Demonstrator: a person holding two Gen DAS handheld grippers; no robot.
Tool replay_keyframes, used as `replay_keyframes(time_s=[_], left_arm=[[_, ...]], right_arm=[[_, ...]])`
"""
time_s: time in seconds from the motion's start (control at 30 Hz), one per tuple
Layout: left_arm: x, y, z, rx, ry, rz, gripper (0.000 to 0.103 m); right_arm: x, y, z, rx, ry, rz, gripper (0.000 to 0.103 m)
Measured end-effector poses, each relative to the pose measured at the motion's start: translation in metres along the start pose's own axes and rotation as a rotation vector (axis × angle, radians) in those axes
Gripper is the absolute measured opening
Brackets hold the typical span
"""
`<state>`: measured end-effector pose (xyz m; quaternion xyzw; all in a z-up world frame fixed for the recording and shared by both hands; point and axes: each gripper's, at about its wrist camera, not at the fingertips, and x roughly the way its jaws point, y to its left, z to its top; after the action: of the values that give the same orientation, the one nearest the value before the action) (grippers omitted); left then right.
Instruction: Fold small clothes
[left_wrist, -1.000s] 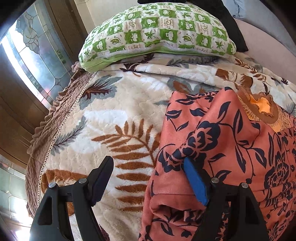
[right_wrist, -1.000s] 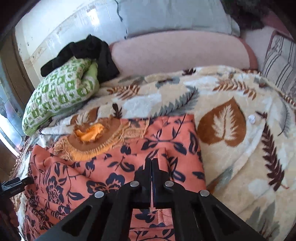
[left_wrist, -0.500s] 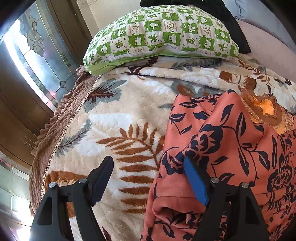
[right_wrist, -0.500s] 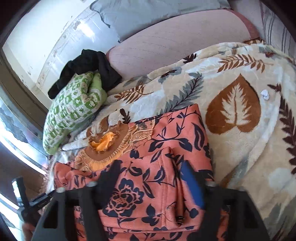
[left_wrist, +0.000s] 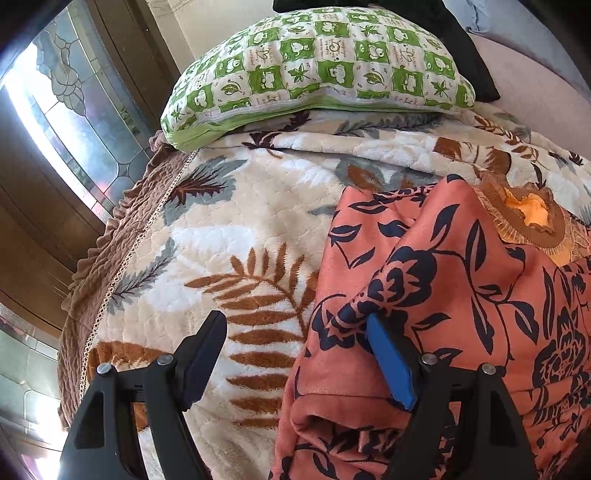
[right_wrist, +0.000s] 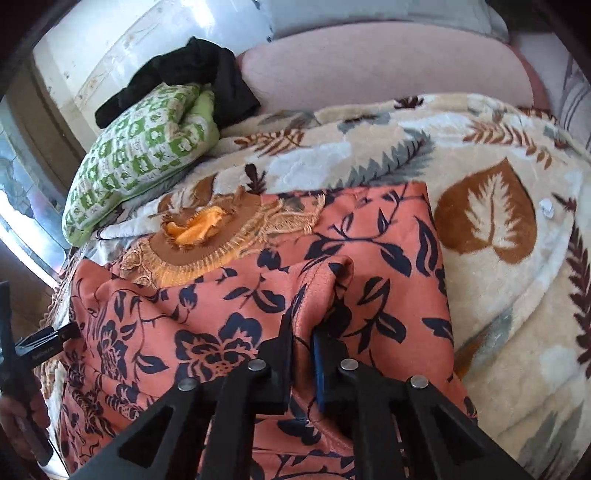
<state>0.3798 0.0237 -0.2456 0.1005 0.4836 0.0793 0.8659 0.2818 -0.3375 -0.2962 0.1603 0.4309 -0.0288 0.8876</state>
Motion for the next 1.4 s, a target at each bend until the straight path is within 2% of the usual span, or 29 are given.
replay_keyframes(time_s=[0.13, 0.2, 0.27, 0.33, 0.37, 0.47, 0.53, 0.57, 0.6, 0.63, 0.67, 0.7, 0.73, 0.8, 0.87, 0.9, 0.93, 0.97, 1.03, 1.13, 1.23, 1.27, 1.33, 1.37, 1.4], left_arm=[[-0.008, 0.006, 0.003, -0.027, -0.038, -0.005, 0.079], [-0.011, 0.005, 0.004, -0.031, -0.056, -0.01, 0.079], [-0.009, -0.002, 0.003, -0.002, -0.052, -0.009, 0.079], [-0.001, -0.012, 0.0, 0.048, -0.029, 0.016, 0.079], [0.002, -0.016, -0.001, 0.071, -0.014, 0.033, 0.079], [0.002, -0.016, -0.002, 0.079, -0.011, 0.034, 0.079], [-0.005, -0.011, 0.001, 0.046, -0.033, 0.008, 0.079], [-0.01, -0.01, 0.002, 0.033, -0.055, -0.01, 0.079], [-0.015, -0.01, 0.003, 0.026, -0.077, -0.026, 0.079], [-0.021, -0.012, 0.004, 0.027, -0.103, -0.048, 0.079], [-0.026, -0.017, 0.004, 0.036, -0.123, -0.071, 0.079], [-0.029, -0.023, 0.005, 0.053, -0.132, -0.092, 0.079], [-0.029, -0.031, 0.004, 0.075, -0.131, -0.11, 0.079], [-0.022, -0.048, 0.0, 0.13, -0.095, -0.12, 0.079], [-0.002, -0.067, -0.006, 0.211, -0.012, -0.1, 0.08], [0.005, -0.072, -0.009, 0.231, 0.004, -0.081, 0.081], [0.005, -0.072, -0.009, 0.224, -0.012, -0.073, 0.082], [0.002, -0.071, -0.007, 0.22, -0.012, -0.069, 0.083], [-0.007, -0.066, -0.004, 0.206, -0.03, -0.092, 0.083], [-0.023, -0.058, -0.003, 0.165, -0.085, -0.129, 0.083], [-0.031, -0.064, -0.01, 0.194, -0.093, -0.196, 0.083], [-0.027, -0.072, -0.016, 0.235, -0.065, -0.187, 0.083], [-0.01, -0.089, -0.029, 0.314, -0.008, -0.134, 0.083], [-0.013, -0.089, -0.033, 0.306, -0.047, -0.121, 0.084], [-0.017, -0.089, -0.034, 0.307, -0.049, -0.114, 0.084]], right_arm=[[-0.032, -0.004, 0.007, 0.017, -0.147, -0.055, 0.008], [-0.035, -0.02, 0.009, 0.075, -0.163, -0.093, 0.008], [-0.021, -0.037, 0.009, 0.111, -0.101, -0.141, 0.008], [0.002, -0.052, 0.005, 0.16, -0.01, -0.205, 0.013], [0.009, -0.057, 0.002, 0.177, 0.028, -0.19, 0.013], [-0.005, -0.057, 0.011, 0.187, 0.01, -0.157, 0.017], [-0.027, -0.06, 0.015, 0.214, -0.073, -0.133, 0.029], [-0.038, -0.063, 0.016, 0.229, -0.128, -0.136, 0.044], [-0.048, -0.064, 0.017, 0.244, -0.179, -0.133, 0.072], [-0.056, -0.066, 0.017, 0.262, -0.229, -0.122, 0.076], [-0.064, -0.066, 0.015, 0.278, -0.28, -0.1, 0.076], [-0.066, -0.062, 0.015, 0.27, -0.296, -0.058, 0.073], [-0.061, -0.054, 0.018, 0.24, -0.258, -0.016, 0.071], [-0.046, -0.038, 0.015, 0.178, -0.161, 0.07, 0.044], [-0.018, -0.017, 0.006, 0.091, -0.019, 0.074, 0.038], [-0.001, -0.007, -0.002, 0.04, 0.07, 0.052, 0.039], [0.016, 0.001, -0.011, -0.004, 0.161, 0.008, 0.039], [0.022, 0.008, -0.018, -0.05, 0.164, -0.038, 0.038], [0.014, 0.022, -0.017, -0.128, 0.13, -0.076, 0.038], [-0.002, 0.026, -0.014, -0.102, 0.091, 0.033, 0.038], [-0.019, 0.047, -0.019, -0.172, 0.037, 0.092, 0.039], [-0.017, 0.055, -0.024, -0.192, 0.053, 0.1, 0.039], [0.005, 0.065, -0.037, -0.223, 0.186, 0.053, 0.04], [0.014, 0.067, -0.044, -0.235, 0.218, 0.029, 0.04], [0.011, 0.071, -0.046, -0.257, 0.176, 0.018, 0.04]])
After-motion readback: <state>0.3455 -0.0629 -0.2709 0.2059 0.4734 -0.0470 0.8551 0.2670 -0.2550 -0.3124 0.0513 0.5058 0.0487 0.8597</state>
